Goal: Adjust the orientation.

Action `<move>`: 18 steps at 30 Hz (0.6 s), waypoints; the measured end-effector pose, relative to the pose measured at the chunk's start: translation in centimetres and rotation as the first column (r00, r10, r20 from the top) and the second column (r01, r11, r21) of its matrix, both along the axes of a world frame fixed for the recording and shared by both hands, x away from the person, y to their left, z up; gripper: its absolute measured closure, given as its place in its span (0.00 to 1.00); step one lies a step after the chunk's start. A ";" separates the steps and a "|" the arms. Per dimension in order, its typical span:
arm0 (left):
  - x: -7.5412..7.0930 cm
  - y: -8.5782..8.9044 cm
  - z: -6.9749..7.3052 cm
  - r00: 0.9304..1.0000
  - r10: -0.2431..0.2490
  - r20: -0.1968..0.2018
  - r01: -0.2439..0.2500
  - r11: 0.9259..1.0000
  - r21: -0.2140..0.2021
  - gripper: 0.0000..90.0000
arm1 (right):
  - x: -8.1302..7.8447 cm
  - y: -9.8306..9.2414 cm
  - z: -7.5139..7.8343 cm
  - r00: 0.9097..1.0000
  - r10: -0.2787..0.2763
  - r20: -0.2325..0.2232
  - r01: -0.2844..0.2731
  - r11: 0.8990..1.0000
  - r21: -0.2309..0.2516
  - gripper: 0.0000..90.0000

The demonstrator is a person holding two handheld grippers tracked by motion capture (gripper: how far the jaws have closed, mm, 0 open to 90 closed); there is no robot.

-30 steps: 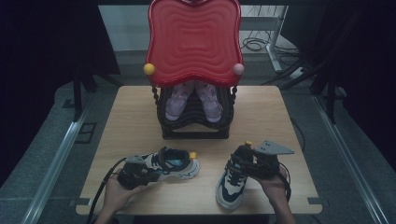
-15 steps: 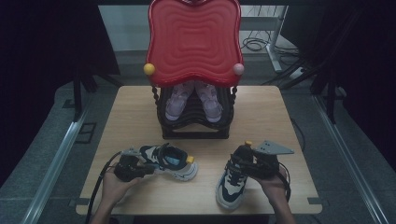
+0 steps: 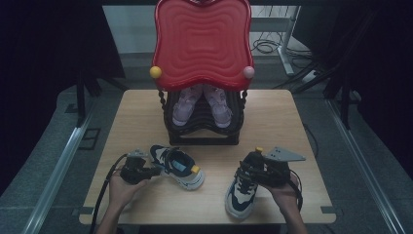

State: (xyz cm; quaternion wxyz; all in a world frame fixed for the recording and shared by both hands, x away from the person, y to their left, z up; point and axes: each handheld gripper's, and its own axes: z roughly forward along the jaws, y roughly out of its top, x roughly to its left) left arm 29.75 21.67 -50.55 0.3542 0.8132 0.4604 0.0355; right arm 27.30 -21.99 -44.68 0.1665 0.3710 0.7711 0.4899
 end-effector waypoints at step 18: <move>-2.4 1.7 4.1 0.988 0.000 0.158 0.012 0.997 -0.076 0.66 | 0.0 0.1 -0.1 1.000 0.002 -0.001 -0.002 1.000 -0.003 0.52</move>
